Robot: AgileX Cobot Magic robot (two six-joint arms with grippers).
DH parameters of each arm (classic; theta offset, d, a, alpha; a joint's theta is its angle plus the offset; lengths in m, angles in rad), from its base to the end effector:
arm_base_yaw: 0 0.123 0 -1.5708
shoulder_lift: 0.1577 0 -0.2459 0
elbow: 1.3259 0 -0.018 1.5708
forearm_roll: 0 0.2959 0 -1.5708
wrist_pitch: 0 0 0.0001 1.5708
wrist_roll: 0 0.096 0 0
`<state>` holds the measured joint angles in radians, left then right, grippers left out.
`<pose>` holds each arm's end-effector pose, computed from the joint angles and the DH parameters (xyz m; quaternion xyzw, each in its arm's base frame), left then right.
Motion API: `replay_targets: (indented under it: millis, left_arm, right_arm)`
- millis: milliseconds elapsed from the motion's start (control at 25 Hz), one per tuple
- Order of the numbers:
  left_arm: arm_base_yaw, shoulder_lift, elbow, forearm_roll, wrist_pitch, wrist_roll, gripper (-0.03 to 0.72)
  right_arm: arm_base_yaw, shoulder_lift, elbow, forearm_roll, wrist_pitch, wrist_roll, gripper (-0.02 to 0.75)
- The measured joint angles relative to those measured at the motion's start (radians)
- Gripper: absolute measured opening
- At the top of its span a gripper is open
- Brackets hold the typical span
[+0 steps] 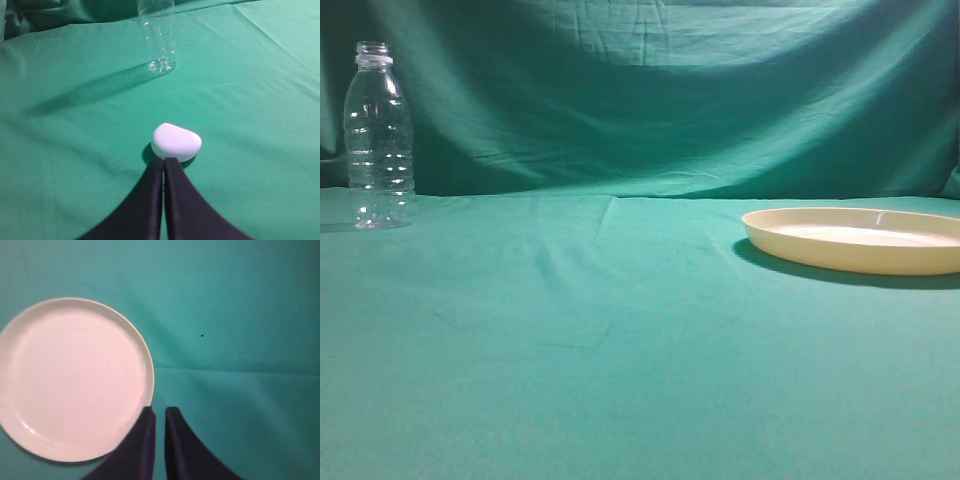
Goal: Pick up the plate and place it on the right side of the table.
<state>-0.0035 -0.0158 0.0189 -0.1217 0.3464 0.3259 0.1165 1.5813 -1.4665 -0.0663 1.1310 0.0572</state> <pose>0.1426 -0.0045 0.1758 0.0975 0.7867 0.0470 0.6078 0.3739 0.0380 0.2874 -0.0367 0.9776 -0.0144 0.2066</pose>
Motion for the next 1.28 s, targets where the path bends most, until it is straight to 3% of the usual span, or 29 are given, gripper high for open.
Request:
replay_targets:
  millis: [240, 760, 1000, 1280]
  left_arm:
    - [0.0, 0.0, 0.0, 0.0, 0.0, 0.0, 0.0]
    - [0.0, 0.0, 0.0, 0.0, 0.0, 0.0, 0.0]
    - [0.0, 0.0, 0.0, 0.0, 0.0, 0.0, 0.0]
    - [0.0, 0.0, 0.0, -0.002, 0.0, 0.0, 0.0]
  right_arm:
    - [0.0, -0.305, 0.056, 0.055, 0.011, 0.0, 0.0]
    - [0.0, -1.054, 0.521, 0.07, -0.201, 0.0, 0.0]
    - [0.0, -1.206, 0.603, 0.064, -0.205, -0.029, 0.0]
    - [0.0, -1.227, 0.606, 0.066, -0.194, -0.064, 0.0]
